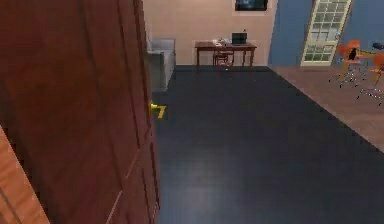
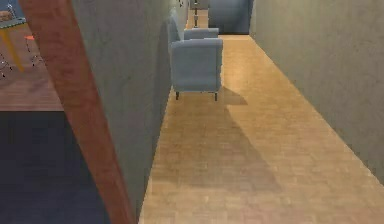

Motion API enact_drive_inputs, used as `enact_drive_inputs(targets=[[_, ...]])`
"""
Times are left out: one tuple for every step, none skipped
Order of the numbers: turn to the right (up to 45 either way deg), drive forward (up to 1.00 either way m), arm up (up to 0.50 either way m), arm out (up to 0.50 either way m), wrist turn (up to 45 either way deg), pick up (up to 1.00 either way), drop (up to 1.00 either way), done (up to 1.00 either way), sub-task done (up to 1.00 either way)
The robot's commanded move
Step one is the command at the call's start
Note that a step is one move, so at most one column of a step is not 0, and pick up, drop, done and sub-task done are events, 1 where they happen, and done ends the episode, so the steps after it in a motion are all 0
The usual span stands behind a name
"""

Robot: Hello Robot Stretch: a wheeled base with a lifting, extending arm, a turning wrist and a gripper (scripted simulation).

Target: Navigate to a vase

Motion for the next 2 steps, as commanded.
enact_drive_inputs(targets=[[0.0,0.45,0.00,0.00,0.0,0.00,0.00,0.00,0.00],[21.0,0.00,0.00,0.00,0.0,0.00,0.00,0.00,0.00]])
